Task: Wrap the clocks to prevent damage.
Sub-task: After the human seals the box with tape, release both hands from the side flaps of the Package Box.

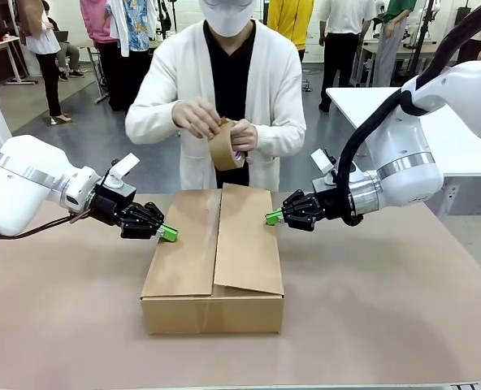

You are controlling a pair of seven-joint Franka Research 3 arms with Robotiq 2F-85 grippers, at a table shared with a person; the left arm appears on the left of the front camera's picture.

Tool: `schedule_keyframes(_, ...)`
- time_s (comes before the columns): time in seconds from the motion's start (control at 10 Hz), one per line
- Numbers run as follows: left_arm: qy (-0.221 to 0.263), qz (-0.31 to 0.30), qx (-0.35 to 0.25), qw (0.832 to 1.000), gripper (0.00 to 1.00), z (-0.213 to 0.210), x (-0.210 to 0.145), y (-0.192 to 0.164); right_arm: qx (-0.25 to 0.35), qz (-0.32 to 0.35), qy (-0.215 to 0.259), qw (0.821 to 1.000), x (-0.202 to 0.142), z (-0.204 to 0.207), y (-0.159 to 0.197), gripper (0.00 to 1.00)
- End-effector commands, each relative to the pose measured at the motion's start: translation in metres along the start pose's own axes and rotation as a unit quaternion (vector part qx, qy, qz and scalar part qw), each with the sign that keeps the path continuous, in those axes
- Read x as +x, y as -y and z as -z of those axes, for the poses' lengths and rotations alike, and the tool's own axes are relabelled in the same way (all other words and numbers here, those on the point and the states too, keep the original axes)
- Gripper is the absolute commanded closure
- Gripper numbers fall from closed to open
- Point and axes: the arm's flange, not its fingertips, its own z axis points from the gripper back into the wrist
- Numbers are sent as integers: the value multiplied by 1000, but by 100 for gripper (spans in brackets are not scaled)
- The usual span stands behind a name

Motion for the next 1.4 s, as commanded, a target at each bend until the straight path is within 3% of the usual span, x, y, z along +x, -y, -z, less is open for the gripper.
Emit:
schedule_keyframes(0.0,-4,-3,2,1000,100,2,-4,0,0,3,-3,1000,-4,3,-1,99)
schedule_keyframes(1.3,-4,-3,2,1000,100,2,-4,0,0,3,-3,1000,-4,3,-1,99)
